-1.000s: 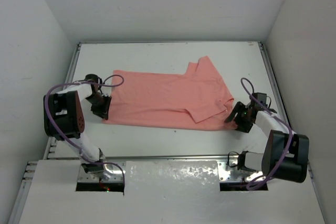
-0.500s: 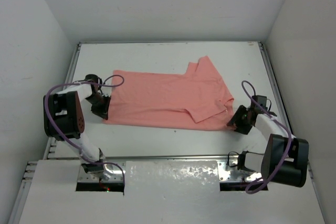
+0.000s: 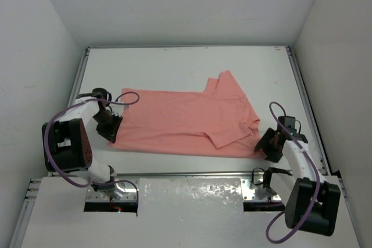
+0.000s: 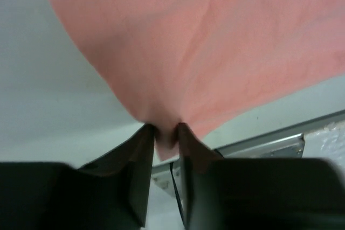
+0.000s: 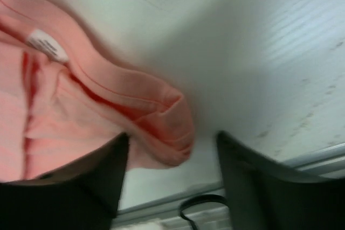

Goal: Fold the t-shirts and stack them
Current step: Fold the flattened tshirt in 1/3 of the way, then grap the side of the flattened tshirt furthest away from the robot with both arms

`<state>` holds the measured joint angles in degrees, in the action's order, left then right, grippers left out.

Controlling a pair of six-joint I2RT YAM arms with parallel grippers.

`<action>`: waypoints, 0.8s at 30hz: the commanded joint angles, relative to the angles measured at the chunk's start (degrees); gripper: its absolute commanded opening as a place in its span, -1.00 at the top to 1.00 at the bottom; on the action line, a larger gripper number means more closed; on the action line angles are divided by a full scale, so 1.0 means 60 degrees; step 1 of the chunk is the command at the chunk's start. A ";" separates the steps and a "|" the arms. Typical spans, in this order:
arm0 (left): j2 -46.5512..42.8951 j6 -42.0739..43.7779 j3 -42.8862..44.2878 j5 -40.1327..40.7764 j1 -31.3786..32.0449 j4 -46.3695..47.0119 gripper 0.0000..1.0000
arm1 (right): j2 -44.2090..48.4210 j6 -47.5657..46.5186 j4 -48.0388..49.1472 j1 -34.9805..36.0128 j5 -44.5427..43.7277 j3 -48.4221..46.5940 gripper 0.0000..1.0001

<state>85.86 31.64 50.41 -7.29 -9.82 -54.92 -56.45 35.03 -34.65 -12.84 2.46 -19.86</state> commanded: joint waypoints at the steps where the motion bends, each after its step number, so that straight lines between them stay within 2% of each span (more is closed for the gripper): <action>1: -0.0292 0.0454 -0.0199 0.0219 -0.0003 -0.0822 0.48 | 0.0544 0.0168 -0.0918 -0.0013 -0.0877 -0.0015 -0.39; 2: -0.0263 0.0455 -0.0243 0.0175 -0.0018 -0.0910 0.22 | 0.0661 0.0212 -0.1006 -0.0013 -0.1024 -0.0103 -0.57; 3: -0.0263 0.0440 -0.0257 0.0146 -0.0003 -0.1056 -0.21 | 0.0662 0.0198 -0.1021 -0.0028 -0.1199 -0.0234 -0.74; 4: -0.0277 0.0469 -0.0214 0.0102 -0.0003 -0.1115 -0.44 | 0.0648 0.0169 -0.1050 -0.0013 -0.1259 -0.0627 -0.78; 6: -0.0278 0.0527 0.0019 0.0087 -0.0032 -0.1291 -0.79 | 0.0487 -0.0108 -0.1051 -0.0013 -0.1492 -0.1214 -0.83; 10: 0.0204 0.0222 0.2007 0.0336 -0.0455 -0.1380 -0.80 | -0.0200 -0.0943 -0.0540 0.0001 -0.1554 -0.3615 -0.77; 11: 0.0554 0.0061 0.3202 0.0205 -0.0602 -0.1336 -0.80 | -0.0434 -0.1061 -0.0146 0.0045 -0.1335 -0.4011 -0.73; 12: 0.0746 -0.0086 0.3794 0.0059 -0.0705 -0.1133 -0.80 | -0.1031 -0.1207 0.0075 0.0118 -0.1057 -0.4740 -0.69; 14: 0.1330 -0.0584 0.5285 -0.0481 -0.0809 -0.0810 -0.79 | -0.1809 -0.1384 0.0674 0.0729 -0.0499 -0.5476 -0.55; 15: 0.1551 -0.0759 0.5657 -0.0789 -0.0794 -0.0475 -0.74 | -0.2799 -0.1631 0.0736 0.0995 -0.0498 -0.6393 -0.48; 16: 0.2090 -0.1138 0.6342 -0.1053 -0.0780 -0.0370 -0.69 | -0.3360 -0.1735 0.0679 0.1273 -0.0541 -0.6895 -0.33; 17: 0.2371 -0.1302 0.6639 -0.1708 -0.0780 -0.0282 -0.63 | -0.3931 -0.1823 0.0649 0.1725 -0.0484 -0.7422 -0.25; 18: 0.2693 -0.1448 0.6888 -0.1961 -0.0780 -0.0136 -0.51 | -0.4532 -0.1867 0.0649 0.1875 -0.0454 -0.8327 -0.15; 20: 0.3554 -0.1932 0.7444 -0.2357 -0.0780 0.0070 -0.34 | -0.6231 -0.1650 0.0852 0.2037 0.0055 -0.9123 0.05; 21: 0.3836 -0.2064 0.7578 -0.2388 -0.0780 0.0274 -0.25 | -0.6773 -0.1358 0.0955 0.2038 0.0218 -0.9896 0.10; 23: 0.4464 -0.2459 0.7769 -0.2243 -0.0780 0.0596 -0.22 | -0.8400 -0.1078 0.1204 0.2038 0.0366 -1.0647 0.07; 24: 0.4628 -0.2547 0.7784 -0.2228 -0.0765 0.0975 -0.23 | -0.8941 -0.0903 0.1220 0.2052 0.0439 -1.1550 -0.04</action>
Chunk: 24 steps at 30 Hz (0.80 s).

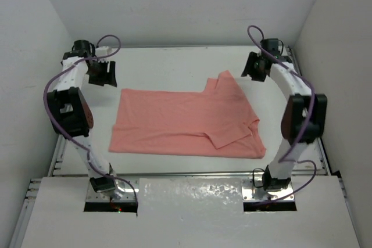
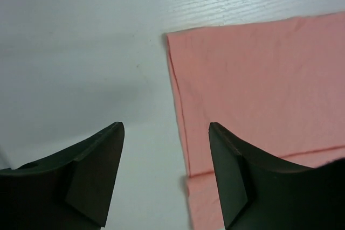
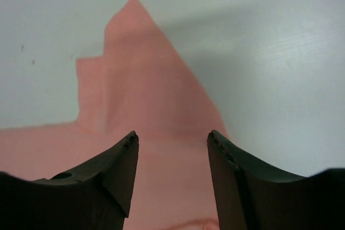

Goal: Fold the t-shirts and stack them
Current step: Grap the side of the flattened tshirt furthest away from the robot with both arms

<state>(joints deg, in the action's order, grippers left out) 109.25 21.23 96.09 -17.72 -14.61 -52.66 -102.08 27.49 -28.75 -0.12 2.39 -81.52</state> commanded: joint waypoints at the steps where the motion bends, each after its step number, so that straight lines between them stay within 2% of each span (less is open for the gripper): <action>1: 0.0993 -0.1003 0.0127 -0.0475 0.0047 0.0821 -0.25 | -0.2559 0.0428 0.0091 -0.0068 0.0509 -0.1790 -0.08; 4: 0.1302 -0.1136 -0.0251 -0.0637 0.0208 0.1875 -0.38 | -0.4586 0.0415 -0.0769 -0.0053 0.0890 -0.4600 -0.19; 5: 0.1332 -0.1180 -0.0399 -0.0448 0.0281 0.2458 -0.44 | -0.5999 0.0342 -0.1108 0.0135 0.0905 -0.5477 -0.20; 6: 0.1405 -0.1268 -0.0574 -0.0417 0.0354 0.2667 -0.46 | -0.6695 0.0269 -0.1416 0.0253 0.0818 -0.7139 -0.23; 8: 0.1595 -0.1400 -0.0678 -0.0431 0.0384 0.2989 -0.47 | -0.8245 0.0340 -0.2062 0.0328 0.0831 -0.8686 -0.24; 10: 0.1669 -0.1445 -0.0941 -0.0533 0.0384 0.3093 -0.47 | -0.8489 0.0574 -0.1599 0.0342 0.1036 -0.8390 -0.23; 11: 0.1669 -0.1473 -0.1203 -0.0563 0.0370 0.3210 -0.47 | -0.8214 0.0793 -0.1247 0.0357 0.1138 -0.7415 -0.19; 14: 0.1596 -0.1415 -0.1542 -0.0854 0.0384 0.3386 -0.47 | -0.7772 0.0722 -0.0482 0.0591 0.0906 -0.6397 -0.16; 19: 0.1625 -0.1488 -0.1821 -0.1192 0.0399 0.3679 -0.47 | -0.7874 0.0473 -0.0847 0.0840 0.1037 -0.6687 -0.06; 24: 0.1815 -0.1678 -0.1632 -0.1222 0.0516 0.3899 -0.44 | -0.7436 0.0224 -0.0833 0.0914 0.0730 -0.5942 0.01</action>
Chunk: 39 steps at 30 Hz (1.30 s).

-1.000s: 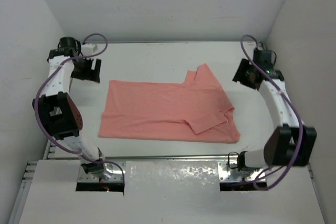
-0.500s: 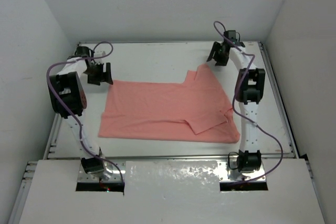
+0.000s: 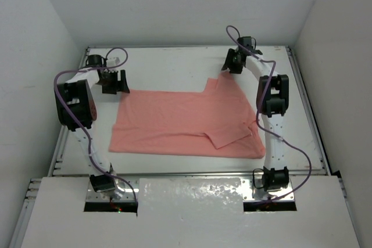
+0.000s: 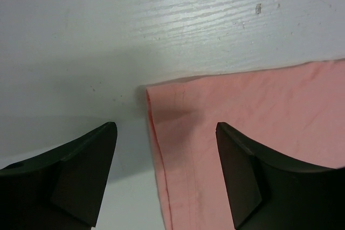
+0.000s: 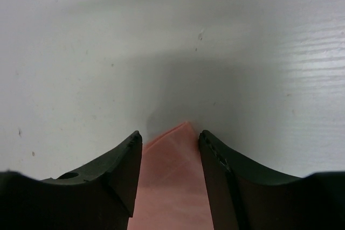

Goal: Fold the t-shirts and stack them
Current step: Grap the side of the flattened tshirt furthest away from the robot with both arms

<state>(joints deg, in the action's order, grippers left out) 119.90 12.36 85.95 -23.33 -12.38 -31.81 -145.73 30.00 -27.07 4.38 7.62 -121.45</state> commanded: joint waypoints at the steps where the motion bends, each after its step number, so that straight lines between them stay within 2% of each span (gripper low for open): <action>1: 0.0042 -0.0214 0.0088 -0.0301 0.0159 0.0453 -0.44 | -0.0102 -0.0253 -0.1142 0.0178 -0.0185 0.0816 0.01; 4: 0.0013 -0.0214 0.0060 -0.0374 0.0203 0.0512 -0.39 | 0.0103 -0.0429 -0.1245 0.0178 -0.0259 0.1183 0.04; 6: -0.0046 -0.0214 -0.0086 -0.0418 0.0247 0.0585 -0.33 | 0.0177 -0.0532 -0.1202 0.0163 -0.0244 0.1447 0.16; 8: -0.0003 -0.0243 -0.0131 -0.0491 0.0335 0.0717 -0.12 | 0.0221 -0.0561 -0.1201 0.0178 -0.0215 0.1550 0.28; 9: 0.0070 -0.0229 -0.0059 -0.0622 0.0379 0.0717 0.02 | 0.0236 -0.0561 -0.1201 0.0192 -0.0157 0.1579 0.44; 11: 0.0158 -0.0229 0.0015 -0.0812 0.0496 0.0717 0.16 | 0.0352 -0.0561 -0.1071 0.0178 -0.0156 0.1681 0.71; 13: 0.0203 -0.0258 0.0030 -0.1033 0.0569 0.0863 0.61 | 0.0557 -0.0590 -0.1025 0.0192 -0.0215 0.1755 0.89; 14: 0.0217 -0.0287 0.0045 -0.1033 0.0555 0.0936 1.00 | 0.0631 -0.0678 -0.1069 0.0163 -0.0316 0.1697 1.00; 18: -0.0016 -0.0069 0.0103 -0.0843 0.0496 0.0849 1.00 | 0.1362 -0.1087 -0.0997 0.0163 -0.0274 0.1870 1.00; 20: -0.0629 0.0545 -0.0159 -0.0871 0.0496 0.0936 1.00 | 0.2297 -0.1278 -0.0648 0.0178 -0.0157 0.2280 1.00; 22: -0.1389 0.1438 -0.0584 -0.1076 0.0482 0.0952 1.00 | 0.3175 -0.1411 -0.0149 0.0178 0.0019 0.3522 1.00; 26: -0.2328 0.3107 -0.1082 -0.1180 0.0482 0.0310 1.00 | 0.6101 -0.1499 0.1169 0.0149 0.0123 0.6276 1.00; 30: -0.2741 0.4588 -0.1536 -0.1487 0.0496 -0.0541 1.00 | 0.7818 -0.1411 0.1786 0.0163 0.0195 0.9158 1.00; 36: -0.3326 0.6492 -0.2355 -0.1077 0.0321 -0.1348 1.00 | 1.0000 -0.1499 0.1610 -0.0070 -0.0420 1.1479 1.00; 38: -0.3269 0.6233 -0.2504 -0.0757 0.0277 -0.0634 1.00 | 1.0371 -0.1484 0.1976 -0.0144 -0.0493 1.1905 1.00; 39: -0.3153 0.5245 -0.2359 -0.0610 0.0262 -0.0224 1.00 | 1.0343 -0.1528 0.2079 -0.0130 -0.0421 1.1964 1.00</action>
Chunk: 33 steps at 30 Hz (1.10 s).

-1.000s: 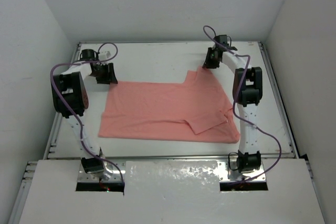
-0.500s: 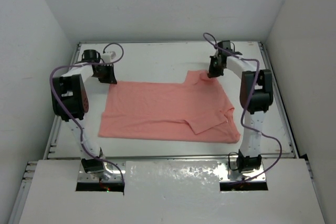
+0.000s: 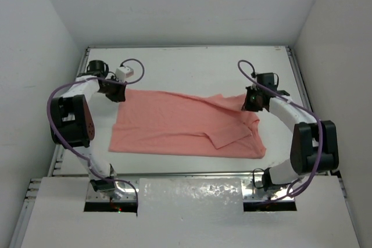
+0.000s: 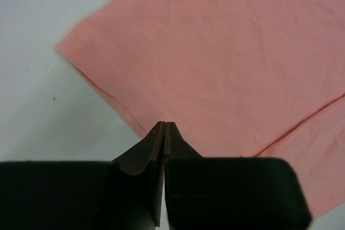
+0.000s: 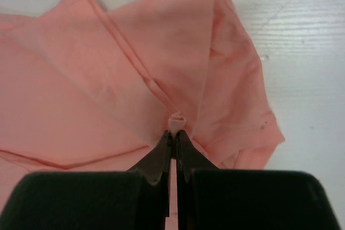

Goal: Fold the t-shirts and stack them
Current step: Grap the side of the flattened tshirt furthest away from the robot with both arms

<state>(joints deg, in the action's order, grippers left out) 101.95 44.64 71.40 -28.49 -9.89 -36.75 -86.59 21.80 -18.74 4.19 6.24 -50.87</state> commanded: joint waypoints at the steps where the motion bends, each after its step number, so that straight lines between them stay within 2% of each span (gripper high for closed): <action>1: 0.0260 -0.0871 0.0301 0.0483 -0.0168 0.1357 0.83 | 0.0341 -0.0162 0.0895 -0.0097 -0.0016 0.0144 1.00; 2: 0.0568 -0.1690 0.0622 0.0558 -0.0168 0.1568 0.61 | 0.0136 0.0055 0.0955 -0.0097 0.0406 -0.0146 1.00; 3: 0.1137 -0.3206 0.1408 0.0588 -0.0154 0.1773 0.49 | -0.0359 0.0203 0.1072 -0.0025 0.0570 -0.0323 1.00; 4: 0.1360 -0.3903 0.1735 0.0762 -0.0153 0.2239 0.30 | -0.0610 0.0306 0.1102 0.0005 0.0702 -0.0528 1.00; 5: 0.1537 -0.4983 0.2159 0.0953 -0.0124 0.2476 0.24 | -0.0801 0.0524 0.1175 0.0035 0.0906 -0.0835 1.00; 6: 0.1770 -0.5328 0.2279 0.1157 -0.0110 0.2681 0.15 | -0.1006 0.0599 0.1306 0.0035 0.0908 -0.0925 1.00; 8: 0.1991 -0.5565 0.2586 0.1598 -0.0080 0.2874 0.11 | -0.1038 0.0673 0.1380 0.0035 0.0908 -0.0984 1.00; 11: 0.2678 -0.5273 0.2851 0.2082 -0.0036 0.2041 0.11 | -0.0965 0.0571 0.1278 0.0049 0.0777 -0.1028 1.00; 13: 0.2827 -0.5141 0.2794 0.1893 -0.0022 0.1600 0.11 | -0.0921 0.0527 0.1190 0.0035 0.0718 -0.1086 1.00; 20: 0.3134 -0.5258 0.2719 0.1848 0.0081 0.1658 0.09 | -0.0979 0.0468 0.1117 0.0035 0.0659 -0.1189 1.00; 24: 0.3281 -0.5229 0.2603 0.1835 0.0213 0.1628 0.18 | -0.0906 0.0439 0.1029 0.0035 0.0572 -0.1218 1.00; 25: 0.3296 -0.5229 0.2516 0.1717 0.0213 0.1614 0.28 | -0.0891 0.0424 0.1000 0.0049 0.0542 -0.1233 1.00; 26: 0.3296 -0.5200 0.2486 0.1600 0.0227 0.1585 0.50 | -0.0877 0.0409 0.0913 0.0035 0.0542 -0.1262 1.00; 28: 0.3223 -0.5054 0.2413 0.1263 0.0227 0.1380 0.67 | -0.0847 0.0380 0.0854 0.0035 0.0542 -0.1335 1.00; 30: 0.3121 -0.4878 0.2296 0.1087 0.0227 0.1394 1.00 | -0.0804 0.0336 0.0809 0.0035 0.0513 -0.1379 1.00; 33: 0.2828 -0.4439 0.2032 0.0708 0.0198 0.1526 1.00 | -0.0702 0.0220 0.0693 0.0049 0.0469 -0.1438 1.00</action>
<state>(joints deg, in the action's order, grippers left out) 120.92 15.22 85.30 -20.47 -9.10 -27.49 -93.34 24.29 -14.48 4.27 9.45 -56.86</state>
